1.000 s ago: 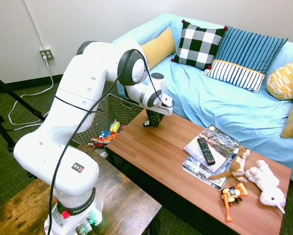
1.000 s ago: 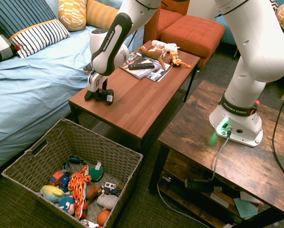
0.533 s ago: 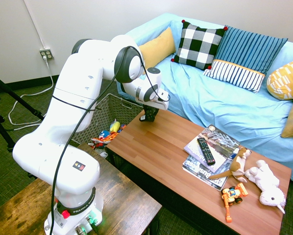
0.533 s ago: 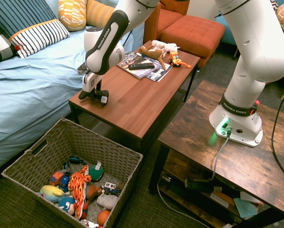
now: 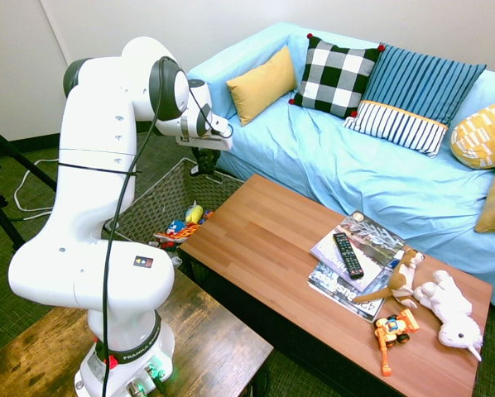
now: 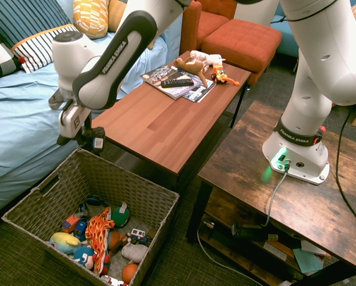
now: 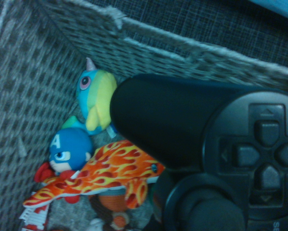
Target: Put the gamepad in the basket
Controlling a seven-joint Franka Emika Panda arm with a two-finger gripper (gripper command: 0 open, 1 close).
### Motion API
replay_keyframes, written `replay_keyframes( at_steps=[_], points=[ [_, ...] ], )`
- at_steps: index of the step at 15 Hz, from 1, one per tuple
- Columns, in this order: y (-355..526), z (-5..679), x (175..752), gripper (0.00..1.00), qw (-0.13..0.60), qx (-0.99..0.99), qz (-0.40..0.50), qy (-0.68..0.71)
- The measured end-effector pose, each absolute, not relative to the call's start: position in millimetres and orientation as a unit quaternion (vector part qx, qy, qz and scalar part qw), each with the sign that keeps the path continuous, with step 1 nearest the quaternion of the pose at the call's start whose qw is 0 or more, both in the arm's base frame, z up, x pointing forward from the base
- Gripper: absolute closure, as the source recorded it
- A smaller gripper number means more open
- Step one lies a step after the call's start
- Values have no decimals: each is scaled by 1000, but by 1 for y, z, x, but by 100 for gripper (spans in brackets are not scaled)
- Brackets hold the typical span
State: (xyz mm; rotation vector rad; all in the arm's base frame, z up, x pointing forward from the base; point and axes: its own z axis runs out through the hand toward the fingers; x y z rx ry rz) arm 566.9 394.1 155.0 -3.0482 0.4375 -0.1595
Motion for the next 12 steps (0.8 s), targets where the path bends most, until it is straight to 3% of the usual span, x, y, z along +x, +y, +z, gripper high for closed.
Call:
replay_keyframes(
  at_steps=[5, 7, 8, 12],
  points=[
    [443, 31, 549, 100, -10, -994, 4, 110],
    [456, 11, 548, 100, -25, -994, 26, 101],
    [460, 8, 551, 0, -30, -994, 33, 98],
    [467, 8, 564, 0, -37, -994, 50, 92]
  ],
)
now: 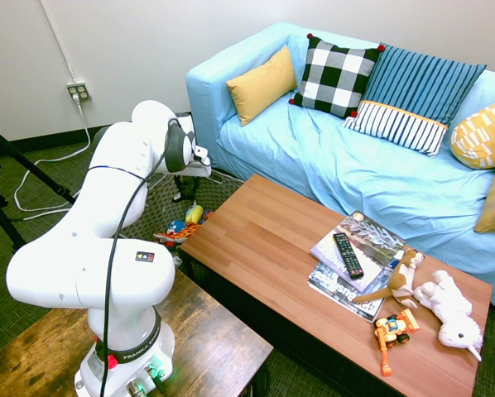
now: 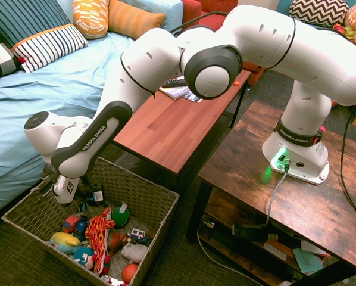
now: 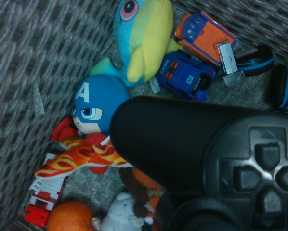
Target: Put the gamepad in the basket
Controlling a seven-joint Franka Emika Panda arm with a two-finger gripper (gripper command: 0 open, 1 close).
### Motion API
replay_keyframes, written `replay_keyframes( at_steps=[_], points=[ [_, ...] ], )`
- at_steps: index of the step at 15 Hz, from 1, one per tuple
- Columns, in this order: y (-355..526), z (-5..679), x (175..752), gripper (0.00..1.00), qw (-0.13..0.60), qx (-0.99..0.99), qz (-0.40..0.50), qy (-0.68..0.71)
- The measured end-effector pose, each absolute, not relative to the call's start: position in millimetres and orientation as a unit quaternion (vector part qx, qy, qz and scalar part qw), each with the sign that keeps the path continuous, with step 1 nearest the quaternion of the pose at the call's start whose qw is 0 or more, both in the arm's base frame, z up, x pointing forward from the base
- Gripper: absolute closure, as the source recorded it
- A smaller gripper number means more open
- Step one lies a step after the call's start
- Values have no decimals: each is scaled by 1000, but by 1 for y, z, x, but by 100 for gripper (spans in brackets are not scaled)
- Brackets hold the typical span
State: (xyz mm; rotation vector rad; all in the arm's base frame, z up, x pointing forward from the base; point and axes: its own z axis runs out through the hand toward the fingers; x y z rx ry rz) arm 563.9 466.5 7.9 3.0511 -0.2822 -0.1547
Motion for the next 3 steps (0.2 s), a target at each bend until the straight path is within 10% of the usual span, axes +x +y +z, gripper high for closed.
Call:
replay_keyframes(
  at_steps=[3],
  points=[
    [470, 5, 568, 0, 38, 994, -55, -89]
  ],
)
